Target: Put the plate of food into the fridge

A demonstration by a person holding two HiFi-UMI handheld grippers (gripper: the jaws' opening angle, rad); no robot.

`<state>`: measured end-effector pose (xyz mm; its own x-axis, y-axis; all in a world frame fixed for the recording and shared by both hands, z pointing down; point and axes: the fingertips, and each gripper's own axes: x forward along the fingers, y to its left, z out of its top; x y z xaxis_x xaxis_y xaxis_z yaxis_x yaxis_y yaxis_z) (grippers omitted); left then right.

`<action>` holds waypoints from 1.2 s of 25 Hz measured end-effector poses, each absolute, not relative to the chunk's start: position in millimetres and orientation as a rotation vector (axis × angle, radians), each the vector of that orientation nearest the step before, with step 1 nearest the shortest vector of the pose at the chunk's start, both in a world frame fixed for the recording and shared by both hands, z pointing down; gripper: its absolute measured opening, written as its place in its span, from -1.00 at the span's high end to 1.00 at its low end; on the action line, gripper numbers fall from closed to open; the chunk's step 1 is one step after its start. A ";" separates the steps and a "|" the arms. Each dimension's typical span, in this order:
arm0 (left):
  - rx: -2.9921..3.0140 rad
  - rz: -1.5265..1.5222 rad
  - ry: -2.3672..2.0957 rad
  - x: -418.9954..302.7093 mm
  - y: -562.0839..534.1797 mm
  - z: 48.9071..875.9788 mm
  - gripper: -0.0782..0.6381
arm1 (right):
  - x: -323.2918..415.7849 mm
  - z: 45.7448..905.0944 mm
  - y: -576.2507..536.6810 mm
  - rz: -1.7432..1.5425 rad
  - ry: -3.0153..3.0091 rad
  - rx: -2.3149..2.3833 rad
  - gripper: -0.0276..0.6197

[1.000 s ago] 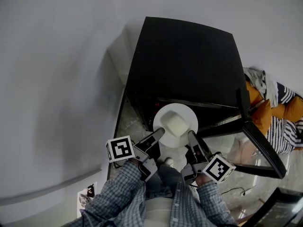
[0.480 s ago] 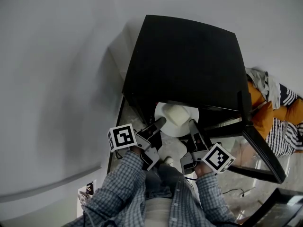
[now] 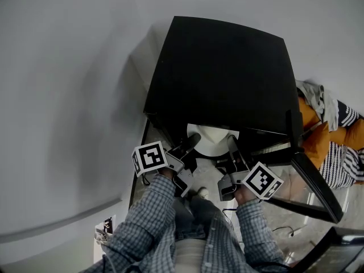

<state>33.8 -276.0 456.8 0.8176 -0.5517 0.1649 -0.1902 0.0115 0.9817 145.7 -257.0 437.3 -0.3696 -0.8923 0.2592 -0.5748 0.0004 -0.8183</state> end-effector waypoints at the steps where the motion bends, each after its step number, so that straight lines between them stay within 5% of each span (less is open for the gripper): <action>1: 1.556 -0.315 -0.617 34.0 -277.5 458.1 0.72 | 146.0 438.8 -258.6 -1.316 1.945 -1.523 0.74; 15: 1.510 -0.334 -0.667 38.4 -286.4 477.2 0.72 | 149.2 458.4 -272.2 -1.306 1.984 -1.646 0.74; 20: 1.487 -0.344 -0.668 39.4 -285.9 480.6 0.72 | 144.8 454.7 -270.9 -1.290 1.968 -1.594 0.53; 30: 1.473 -0.375 -0.668 44.2 -288.9 482.8 0.72 | 118.8 461.7 -237.2 -1.492 1.813 -1.393 0.52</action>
